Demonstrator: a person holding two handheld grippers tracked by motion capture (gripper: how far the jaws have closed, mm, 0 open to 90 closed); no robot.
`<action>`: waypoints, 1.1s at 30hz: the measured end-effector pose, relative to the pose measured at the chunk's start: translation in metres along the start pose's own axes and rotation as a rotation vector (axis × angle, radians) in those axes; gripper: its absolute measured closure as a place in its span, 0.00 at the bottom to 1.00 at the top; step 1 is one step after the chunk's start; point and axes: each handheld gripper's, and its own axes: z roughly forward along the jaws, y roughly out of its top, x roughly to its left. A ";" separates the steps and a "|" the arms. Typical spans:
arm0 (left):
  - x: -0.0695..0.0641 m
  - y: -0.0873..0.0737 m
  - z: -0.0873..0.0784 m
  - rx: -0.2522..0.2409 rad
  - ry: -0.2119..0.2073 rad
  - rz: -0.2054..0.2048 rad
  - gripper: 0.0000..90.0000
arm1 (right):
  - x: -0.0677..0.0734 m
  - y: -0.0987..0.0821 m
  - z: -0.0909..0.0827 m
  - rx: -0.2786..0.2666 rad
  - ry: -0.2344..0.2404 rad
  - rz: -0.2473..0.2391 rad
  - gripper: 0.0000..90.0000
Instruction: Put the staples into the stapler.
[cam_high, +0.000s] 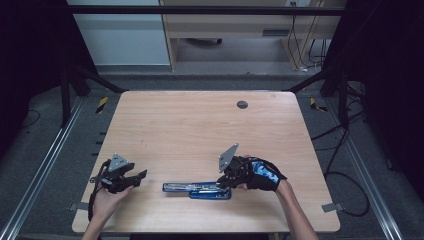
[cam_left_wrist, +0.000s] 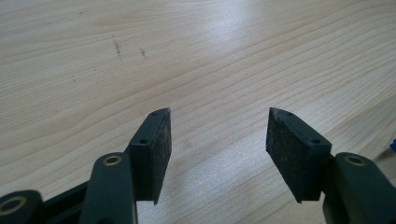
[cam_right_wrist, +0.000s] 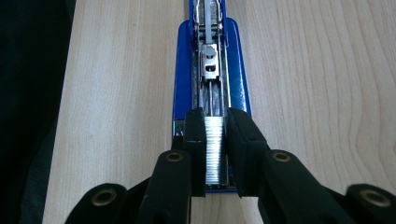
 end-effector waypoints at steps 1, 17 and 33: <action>0.000 0.000 0.000 -0.001 -0.001 0.000 0.45 | 0.000 0.000 0.000 -0.001 0.000 -0.001 0.87; -0.001 0.000 0.000 -0.001 -0.002 0.002 0.45 | 0.001 0.000 0.003 -0.001 -0.004 0.000 0.87; -0.001 0.000 0.000 0.001 -0.003 0.004 0.45 | 0.001 -0.002 -0.001 -0.010 -0.020 0.021 0.84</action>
